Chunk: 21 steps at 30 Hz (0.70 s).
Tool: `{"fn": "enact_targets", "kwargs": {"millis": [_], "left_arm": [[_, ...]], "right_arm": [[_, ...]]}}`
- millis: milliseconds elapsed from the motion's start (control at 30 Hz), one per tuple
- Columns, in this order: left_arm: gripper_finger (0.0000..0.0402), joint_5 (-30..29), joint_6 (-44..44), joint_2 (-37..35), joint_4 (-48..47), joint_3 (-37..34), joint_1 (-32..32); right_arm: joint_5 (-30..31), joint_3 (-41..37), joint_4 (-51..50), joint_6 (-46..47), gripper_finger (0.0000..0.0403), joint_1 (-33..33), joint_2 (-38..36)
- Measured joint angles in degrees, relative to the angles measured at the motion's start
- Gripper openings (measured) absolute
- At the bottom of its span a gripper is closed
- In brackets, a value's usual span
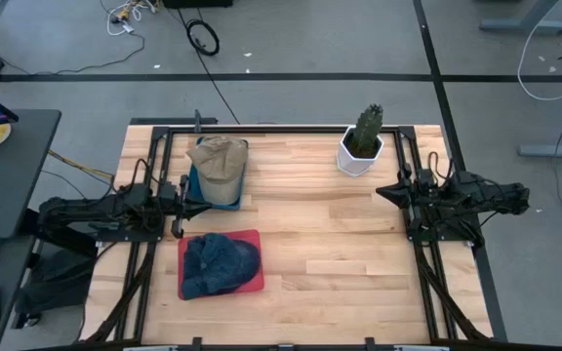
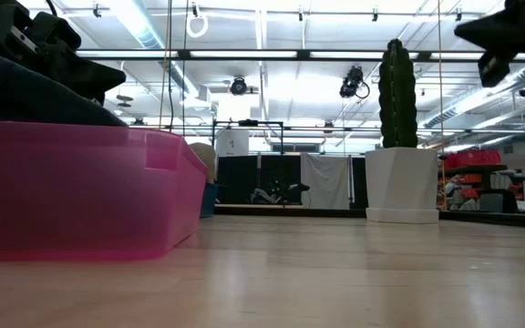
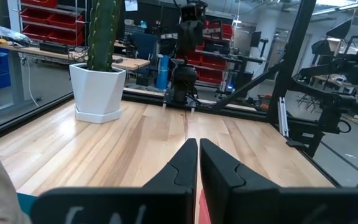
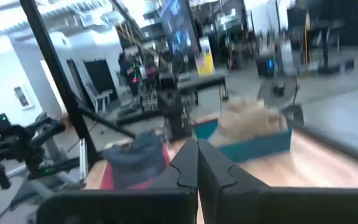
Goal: Pick & Place hat
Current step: Return to Home Position
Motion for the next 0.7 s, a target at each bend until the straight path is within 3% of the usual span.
{"fn": "enact_targets", "kwargs": {"millis": [367,700], "left_arm": [[0.0021,0.00,0.00,0.00,-0.20,0.00,0.00],[0.0021,0.00,0.00,0.00,-0.18,0.00,0.00]], "right_arm": [[-0.77,-10.58,20.42,-4.92,0.0000,-2.37,-0.02],[-4.47,-11.66,24.52,-8.09,0.0000,-7.55,-0.04]]}}
